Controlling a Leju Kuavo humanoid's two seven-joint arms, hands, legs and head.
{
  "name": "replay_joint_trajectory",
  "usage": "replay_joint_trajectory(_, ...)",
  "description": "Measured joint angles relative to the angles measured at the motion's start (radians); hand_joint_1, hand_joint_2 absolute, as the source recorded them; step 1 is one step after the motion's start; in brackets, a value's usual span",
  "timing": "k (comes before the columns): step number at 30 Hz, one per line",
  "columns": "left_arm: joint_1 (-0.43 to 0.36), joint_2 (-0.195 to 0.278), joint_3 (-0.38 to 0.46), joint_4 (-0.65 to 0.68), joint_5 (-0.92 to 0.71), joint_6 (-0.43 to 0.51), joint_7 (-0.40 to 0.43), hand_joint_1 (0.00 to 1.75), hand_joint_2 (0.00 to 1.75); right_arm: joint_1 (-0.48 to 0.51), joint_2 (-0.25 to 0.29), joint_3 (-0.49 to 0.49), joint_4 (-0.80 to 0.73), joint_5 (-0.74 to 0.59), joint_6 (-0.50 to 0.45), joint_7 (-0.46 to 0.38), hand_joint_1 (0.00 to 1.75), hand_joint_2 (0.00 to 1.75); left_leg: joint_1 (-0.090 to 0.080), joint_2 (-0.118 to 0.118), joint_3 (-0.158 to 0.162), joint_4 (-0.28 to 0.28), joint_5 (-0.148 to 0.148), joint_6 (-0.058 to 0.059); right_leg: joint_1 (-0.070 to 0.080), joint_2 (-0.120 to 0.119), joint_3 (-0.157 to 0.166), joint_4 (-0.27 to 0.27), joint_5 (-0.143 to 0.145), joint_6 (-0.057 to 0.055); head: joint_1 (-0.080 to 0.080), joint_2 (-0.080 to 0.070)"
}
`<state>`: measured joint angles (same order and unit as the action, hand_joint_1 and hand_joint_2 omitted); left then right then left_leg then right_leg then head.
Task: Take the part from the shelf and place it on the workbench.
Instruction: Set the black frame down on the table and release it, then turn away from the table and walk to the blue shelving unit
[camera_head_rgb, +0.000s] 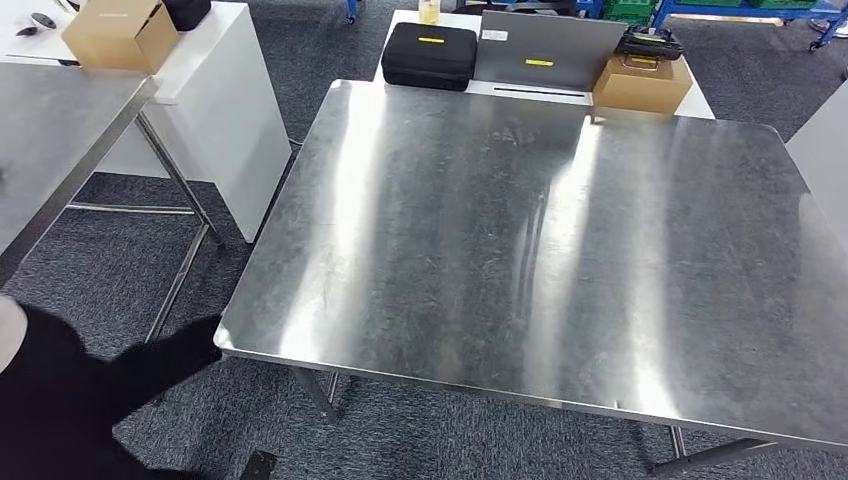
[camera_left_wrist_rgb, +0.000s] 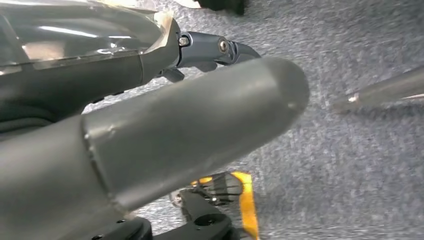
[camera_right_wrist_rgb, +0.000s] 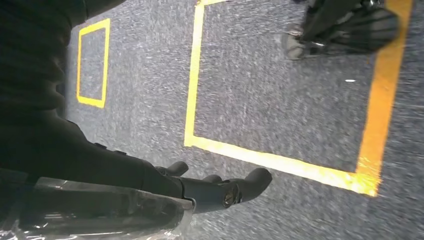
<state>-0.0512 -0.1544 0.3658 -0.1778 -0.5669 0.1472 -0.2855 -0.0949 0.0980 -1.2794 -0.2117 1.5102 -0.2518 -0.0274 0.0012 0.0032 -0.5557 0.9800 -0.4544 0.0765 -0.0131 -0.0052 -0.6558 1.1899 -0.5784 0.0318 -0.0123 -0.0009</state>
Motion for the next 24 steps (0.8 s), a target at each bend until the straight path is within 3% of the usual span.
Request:
replay_joint_trajectory(1, 0.0, -0.001, 0.0, 0.0, 0.0, -0.001, 0.0, 0.0, 0.0, 0.0, 0.0, 0.002, 0.0, 0.001, 0.0, 0.001, 0.0, 1.75, -0.001, 0.001, -0.013, 0.001, 0.01, -0.001, 0.0, 0.0, -0.012, 0.058, -0.028, 0.003, 0.0, 0.0)
replay_joint_trajectory(2, 0.0, -0.002, 0.0, 0.0, 0.0, -0.001, 0.0, 0.0, 0.0, 0.0, -0.001, 0.004, 0.0, 0.002, 0.0, 0.003, 0.0, 1.75, -0.001, 0.001, -0.026, 0.001, 0.019, -0.002, 0.0, 0.001, -0.008, 0.088, -0.036, 0.01, 0.0, 0.0)
replay_joint_trajectory(3, 0.0, -0.002, 0.0, 0.0, 0.0, -0.001, 0.0, 0.0, 0.0, 0.0, -0.002, 0.005, 0.0, 0.003, 0.0, 0.005, 0.0, 1.75, -0.001, 0.001, -0.038, 0.002, 0.028, -0.004, 0.0, 0.001, 0.015, 0.077, -0.026, 0.021, 0.001, 0.0)
replay_joint_trajectory(5, 0.0, -0.004, 0.0, 0.0, 0.0, -0.001, 0.001, 0.0, 0.0, -0.002, -0.004, 0.007, 0.0, 0.006, 0.0, 0.008, 0.0, 1.75, -0.001, 0.0, -0.059, 0.005, 0.046, -0.01, -0.002, 0.001, 0.113, -0.044, 0.015, 0.037, 0.001, 0.0)
replay_joint_trajectory(6, 0.0, -0.006, 0.0, 0.0, 0.0, -0.001, 0.001, 0.0, 0.0, -0.005, -0.004, 0.008, 0.0, 0.007, 0.0, 0.008, 0.0, 1.75, -0.003, -0.001, -0.069, 0.009, 0.053, -0.015, -0.002, 0.002, 0.173, -0.131, 0.026, 0.038, 0.001, 0.0)
replay_joint_trajectory(8, -0.001, -0.007, 0.0, 0.0, 0.0, -0.001, 0.001, 0.0, 0.0, -0.007, -0.004, 0.011, 0.0, 0.008, 0.0, 0.009, 0.0, 1.75, -0.006, -0.002, -0.077, 0.014, 0.069, -0.027, 0.002, 0.008, 0.234, -0.234, 0.03, 0.025, 0.0, 0.0)
replay_joint_trajectory(9, -0.001, -0.007, 0.0, 0.0, 0.0, 0.0, 0.002, 0.0, 0.0, -0.008, -0.003, 0.012, 0.0, 0.008, 0.0, 0.009, 0.0, 1.75, -0.008, -0.002, -0.079, 0.014, 0.076, -0.032, 0.006, 0.011, 0.236, -0.247, 0.03, 0.017, 0.0, 0.0)
replay_joint_trajectory(11, 0.001, -0.007, 0.0, 0.0, 0.0, 0.0, 0.003, 0.0, 0.0, -0.007, -0.003, 0.013, 0.0, 0.008, 0.001, 0.01, 0.0, 1.75, -0.006, -0.005, -0.086, 0.016, 0.078, -0.042, -0.003, 0.01, 0.22, -0.243, 0.044, -0.001, -0.001, 0.0)
replay_joint_trajectory(12, 0.003, -0.007, 0.0, 0.0, 0.0, 0.001, 0.004, 0.0, 0.0, -0.006, -0.002, 0.013, 0.001, 0.008, 0.001, 0.011, 0.0, 1.75, -0.004, -0.006, -0.094, 0.034, 0.052, -0.048, -0.007, 0.007, 0.211, -0.243, 0.054, -0.014, -0.004, 0.0)
replay_joint_trajectory(14, 0.004, -0.007, 0.0, 0.0, 0.0, 0.002, 0.005, 0.0, 0.0, -0.007, -0.003, 0.013, 0.001, 0.008, 0.002, 0.013, 0.0, 1.75, 0.001, -0.007, -0.122, 0.125, -0.049, -0.06, -0.011, 0.002, 0.188, -0.242, 0.076, -0.032, -0.008, 0.0)
replay_joint_trajectory(15, 0.004, -0.007, 0.0, 0.0, 0.0, 0.002, 0.006, 0.0, 0.0, -0.007, -0.003, 0.013, 0.001, 0.008, 0.002, 0.013, 0.0, 1.75, 0.004, -0.006, -0.138, 0.195, -0.104, -0.065, -0.009, 0.001, 0.176, -0.241, 0.087, -0.036, -0.01, 0.0)
replay_joint_trajectory(16, 0.003, -0.007, 0.0, 0.0, 0.0, 0.001, 0.006, 0.0, 0.0, -0.006, -0.004, 0.013, 0.001, 0.008, 0.002, 0.013, 0.0, 1.75, 0.006, -0.006, -0.149, 0.262, -0.138, -0.069, -0.008, 0.0, 0.164, -0.239, 0.098, -0.036, -0.01, 0.0)
replay_joint_trajectory(17, 0.003, -0.007, 0.0, 0.0, 0.0, 0.001, 0.006, 0.0, 0.0, -0.006, -0.003, 0.013, 0.001, 0.009, 0.003, 0.014, 0.0, 1.75, 0.008, -0.006, -0.149, 0.308, -0.149, -0.072, -0.007, -0.001, 0.152, -0.237, 0.108, -0.034, -0.01, 0.0)
replay_joint_trajectory(18, 0.003, -0.007, 0.0, 0.0, -0.001, 0.001, 0.005, 0.0, 0.0, -0.006, -0.003, 0.013, 0.001, 0.009, 0.003, 0.015, 0.0, 1.75, 0.01, -0.006, -0.134, 0.322, -0.14, -0.073, -0.007, -0.002, 0.14, -0.234, 0.117, -0.031, -0.01, 0.0)
replay_joint_trajectory(19, 0.003, -0.007, 0.0, 0.0, -0.002, 0.001, 0.005, 0.0, 0.0, -0.005, -0.003, 0.013, 0.001, 0.009, 0.004, 0.017, 0.0, 1.75, 0.012, -0.006, -0.099, 0.293, -0.115, -0.073, -0.007, -0.002, 0.127, -0.231, 0.124, -0.028, -0.01, 0.0)
replay_joint_trajectory(20, 0.002, -0.007, 0.0, 0.0, -0.004, 0.001, 0.004, 0.0, 0.0, -0.005, -0.003, 0.014, 0.001, 0.009, 0.004, 0.018, 0.0, 1.75, 0.014, -0.006, -0.048, 0.229, -0.089, -0.072, -0.008, -0.002, 0.117, -0.227, 0.129, -0.023, -0.011, 0.0)
replay_joint_trajectory(22, -0.001, -0.006, 0.0, 0.0, -0.008, 0.0, 0.004, 0.0, 0.0, -0.005, -0.002, 0.014, 0.001, 0.009, 0.004, 0.019, 0.0, 1.75, 0.013, -0.007, 0.061, 0.073, -0.07, -0.064, -0.005, -0.001, 0.101, -0.219, 0.14, -0.013, -0.01, 0.0)
replay_joint_trajectory(24, -0.004, -0.005, -0.001, 0.0, -0.01, -0.001, 0.005, 0.0, 0.0, -0.006, 0.0, 0.015, 0.001, 0.01, 0.004, 0.019, 0.0, 1.75, 0.006, -0.008, 0.106, -0.005, -0.077, -0.055, -0.004, -0.002, 0.091, -0.215, 0.153, 0.002, -0.01, 0.0)
